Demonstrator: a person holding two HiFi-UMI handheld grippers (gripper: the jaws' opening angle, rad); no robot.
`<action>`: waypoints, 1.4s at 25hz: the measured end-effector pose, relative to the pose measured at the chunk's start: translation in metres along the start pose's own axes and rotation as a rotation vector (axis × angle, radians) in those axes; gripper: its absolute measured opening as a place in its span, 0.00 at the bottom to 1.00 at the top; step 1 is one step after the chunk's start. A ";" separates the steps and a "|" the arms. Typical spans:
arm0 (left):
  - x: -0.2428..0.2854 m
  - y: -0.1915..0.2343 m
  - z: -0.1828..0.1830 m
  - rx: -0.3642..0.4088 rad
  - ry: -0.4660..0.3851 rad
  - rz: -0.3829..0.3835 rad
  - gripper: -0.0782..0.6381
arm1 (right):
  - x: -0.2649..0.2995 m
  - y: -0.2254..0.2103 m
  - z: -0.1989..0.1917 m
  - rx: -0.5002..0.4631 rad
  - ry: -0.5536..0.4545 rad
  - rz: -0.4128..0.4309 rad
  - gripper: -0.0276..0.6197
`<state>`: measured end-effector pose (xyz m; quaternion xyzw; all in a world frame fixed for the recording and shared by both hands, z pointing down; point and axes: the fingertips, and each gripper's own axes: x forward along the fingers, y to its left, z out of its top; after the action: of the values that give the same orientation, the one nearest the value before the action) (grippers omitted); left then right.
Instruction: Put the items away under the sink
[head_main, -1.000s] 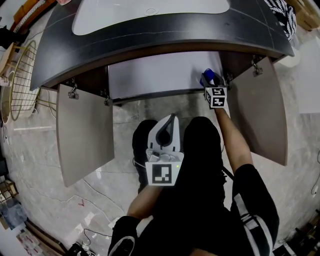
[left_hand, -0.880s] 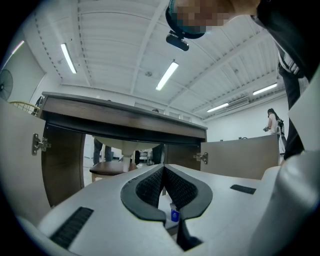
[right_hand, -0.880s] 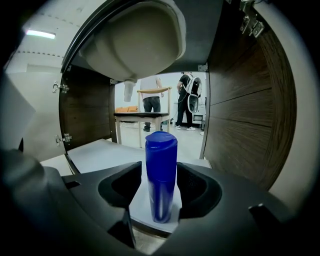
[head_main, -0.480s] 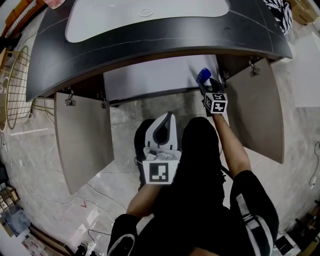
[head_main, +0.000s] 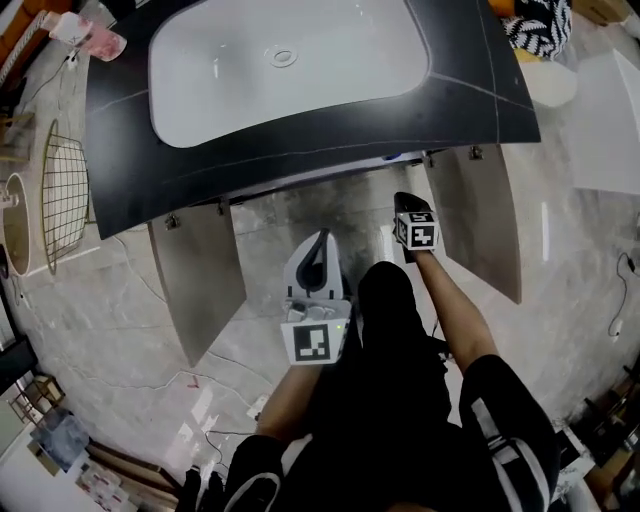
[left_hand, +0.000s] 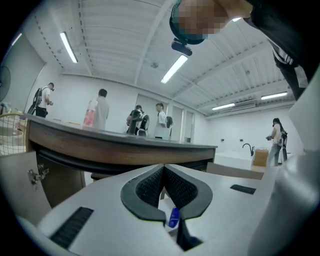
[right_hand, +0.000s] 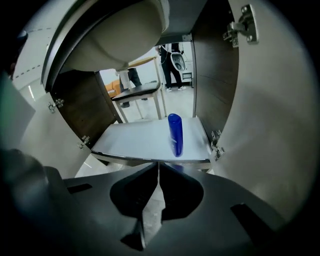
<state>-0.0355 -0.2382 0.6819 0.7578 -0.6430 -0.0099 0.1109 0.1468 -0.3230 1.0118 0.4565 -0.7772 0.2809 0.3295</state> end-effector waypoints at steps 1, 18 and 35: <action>-0.004 -0.002 0.013 -0.002 0.012 0.001 0.13 | -0.014 0.007 0.002 0.006 0.019 0.000 0.07; -0.122 -0.092 0.249 0.015 0.039 -0.014 0.13 | -0.328 0.105 0.122 0.045 -0.016 0.119 0.06; -0.246 -0.158 0.377 0.015 -0.016 0.013 0.13 | -0.648 0.195 0.264 -0.031 -0.492 0.267 0.06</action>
<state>0.0158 -0.0329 0.2546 0.7543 -0.6488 -0.0103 0.1000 0.1417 -0.0946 0.3216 0.3993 -0.8914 0.1909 0.0979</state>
